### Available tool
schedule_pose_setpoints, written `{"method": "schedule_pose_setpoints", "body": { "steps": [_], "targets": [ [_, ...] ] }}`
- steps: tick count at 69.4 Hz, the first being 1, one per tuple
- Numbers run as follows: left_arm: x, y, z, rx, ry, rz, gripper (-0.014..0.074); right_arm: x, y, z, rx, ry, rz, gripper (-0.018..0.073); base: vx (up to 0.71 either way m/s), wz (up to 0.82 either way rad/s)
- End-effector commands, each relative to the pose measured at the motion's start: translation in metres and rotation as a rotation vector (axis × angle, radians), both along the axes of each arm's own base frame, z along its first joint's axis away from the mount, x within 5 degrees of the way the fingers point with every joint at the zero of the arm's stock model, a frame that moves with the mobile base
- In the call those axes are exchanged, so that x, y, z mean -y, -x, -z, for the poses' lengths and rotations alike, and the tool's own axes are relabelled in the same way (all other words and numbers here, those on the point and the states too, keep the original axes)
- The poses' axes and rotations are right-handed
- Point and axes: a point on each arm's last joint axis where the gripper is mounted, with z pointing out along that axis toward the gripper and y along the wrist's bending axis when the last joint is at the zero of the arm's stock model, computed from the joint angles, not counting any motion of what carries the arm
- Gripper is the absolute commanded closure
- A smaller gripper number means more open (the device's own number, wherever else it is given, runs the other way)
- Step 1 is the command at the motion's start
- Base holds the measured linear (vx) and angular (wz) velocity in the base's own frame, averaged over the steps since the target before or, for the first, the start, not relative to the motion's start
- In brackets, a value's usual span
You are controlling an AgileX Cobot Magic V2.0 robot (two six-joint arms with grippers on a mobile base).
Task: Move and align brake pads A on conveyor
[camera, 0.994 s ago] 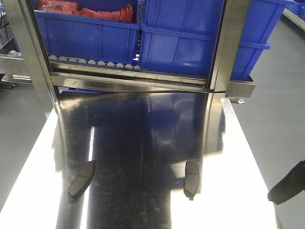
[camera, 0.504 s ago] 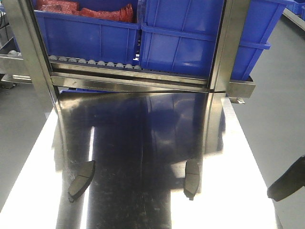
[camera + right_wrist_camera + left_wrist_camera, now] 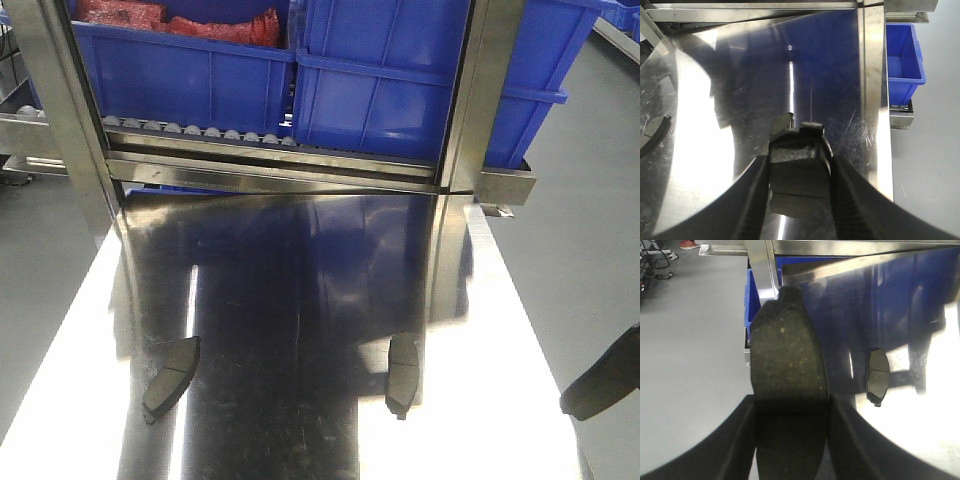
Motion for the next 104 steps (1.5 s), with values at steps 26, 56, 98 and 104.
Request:
{"method": "schedule_pose_setpoints", "body": {
  "steps": [26,56,98,104],
  "targets": [
    [0.0004,-0.0032,-0.0127,0.099,0.004,0.007,0.0602,0.0002,-0.0035,-0.017,0.12,-0.021,0.008,0.0571,0.0,0.0],
    [0.0004,-0.0032,-0.0127,0.099,0.004,0.007,0.0602,0.0002,-0.0035,-0.017,0.12,-0.021,0.008,0.0571,0.0,0.0],
    [0.0004,-0.0032,-0.0127,0.099,0.004,0.007,0.0602,0.0002,-0.0031,-0.0162,0.109,-0.019,0.007,0.0571,0.0,0.0],
    [0.0004,-0.0032,-0.0127,0.099,0.004,0.007,0.0602,0.0002,-0.0031,-0.0162,0.109,-0.019,0.007,0.0571,0.0,0.0]
  ]
}}
